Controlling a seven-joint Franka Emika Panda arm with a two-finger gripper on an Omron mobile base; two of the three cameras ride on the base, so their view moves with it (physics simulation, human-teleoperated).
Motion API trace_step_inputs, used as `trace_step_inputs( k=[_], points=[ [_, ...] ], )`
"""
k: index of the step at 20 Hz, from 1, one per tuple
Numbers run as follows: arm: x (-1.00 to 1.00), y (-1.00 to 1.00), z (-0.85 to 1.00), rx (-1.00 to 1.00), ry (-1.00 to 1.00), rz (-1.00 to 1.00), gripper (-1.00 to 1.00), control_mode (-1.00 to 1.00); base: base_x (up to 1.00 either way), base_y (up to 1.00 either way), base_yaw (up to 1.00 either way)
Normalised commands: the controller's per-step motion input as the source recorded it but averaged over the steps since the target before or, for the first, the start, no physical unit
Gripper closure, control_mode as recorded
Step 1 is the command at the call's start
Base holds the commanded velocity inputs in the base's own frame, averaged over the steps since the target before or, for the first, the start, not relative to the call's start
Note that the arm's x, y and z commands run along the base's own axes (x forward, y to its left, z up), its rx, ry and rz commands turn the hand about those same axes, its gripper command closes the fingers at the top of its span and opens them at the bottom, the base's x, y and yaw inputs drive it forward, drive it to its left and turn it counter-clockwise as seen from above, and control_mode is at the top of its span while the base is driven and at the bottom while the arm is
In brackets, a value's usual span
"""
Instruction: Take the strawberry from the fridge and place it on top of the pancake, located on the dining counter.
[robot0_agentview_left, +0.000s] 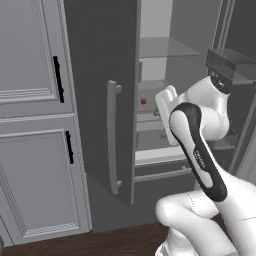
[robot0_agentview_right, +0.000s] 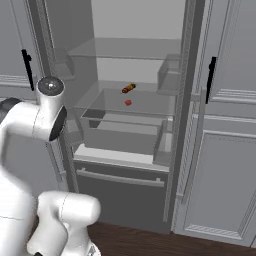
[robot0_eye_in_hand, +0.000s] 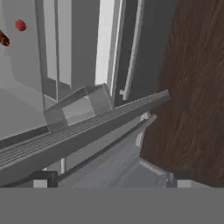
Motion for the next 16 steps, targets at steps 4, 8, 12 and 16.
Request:
trace_step_inputs(
  k=[4, 8, 12, 16],
  points=[
    [0.77, -0.66, 0.03, 0.84, 0.45, 0.12, -1.00, -1.00, 0.00, 0.00, 0.00],
    [1.00, -0.04, -0.01, 0.53, 0.47, 0.38, -1.00, -1.00, 0.00, 0.00, 0.00],
    [1.00, 0.03, -0.05, 0.32, 0.27, 0.50, -1.00, -1.00, 0.00, 0.00, 0.00],
    [1.00, 0.43, -0.20, 0.16, 0.01, 0.45, -1.00, -1.00, 0.00, 0.00, 0.00]
  ],
)
